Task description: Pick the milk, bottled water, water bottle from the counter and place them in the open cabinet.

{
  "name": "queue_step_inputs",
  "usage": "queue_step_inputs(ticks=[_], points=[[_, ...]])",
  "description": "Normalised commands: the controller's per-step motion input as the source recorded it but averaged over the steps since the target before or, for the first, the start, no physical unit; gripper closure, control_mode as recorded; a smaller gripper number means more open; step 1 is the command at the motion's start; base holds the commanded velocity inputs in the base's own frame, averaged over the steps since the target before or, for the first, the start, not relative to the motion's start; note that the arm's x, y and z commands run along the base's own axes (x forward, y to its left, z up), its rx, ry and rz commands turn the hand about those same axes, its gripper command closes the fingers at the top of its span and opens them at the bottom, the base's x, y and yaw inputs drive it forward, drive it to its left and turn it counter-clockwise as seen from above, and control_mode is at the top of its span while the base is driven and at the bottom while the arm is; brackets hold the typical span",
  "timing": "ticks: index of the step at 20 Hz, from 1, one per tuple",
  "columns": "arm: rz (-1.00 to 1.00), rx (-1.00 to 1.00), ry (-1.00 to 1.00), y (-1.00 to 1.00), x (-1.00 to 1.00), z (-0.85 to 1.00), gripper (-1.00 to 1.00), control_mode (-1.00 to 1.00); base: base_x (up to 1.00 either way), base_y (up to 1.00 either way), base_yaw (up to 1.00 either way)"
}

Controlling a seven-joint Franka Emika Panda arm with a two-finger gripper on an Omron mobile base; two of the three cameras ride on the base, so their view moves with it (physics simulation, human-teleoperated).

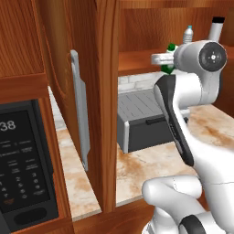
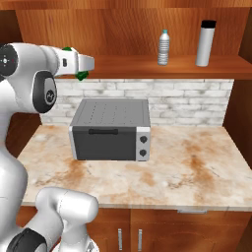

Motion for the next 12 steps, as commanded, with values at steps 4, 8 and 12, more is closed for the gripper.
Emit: queue_step_inputs(ticks=[4,8,12], points=[[0.0,0.0,0.07,0.0,0.46,0.1,1.0,-1.0,0.0,0.0,0.0],[0.0,0.0,0.07,0.0,0.58,0.02,1.0,-1.0,0.0,0.0,0.0],[0.0,0.0,0.01,0.0,0.52,0.0,1.0,-1.0,0.0,0.0,0.0]])
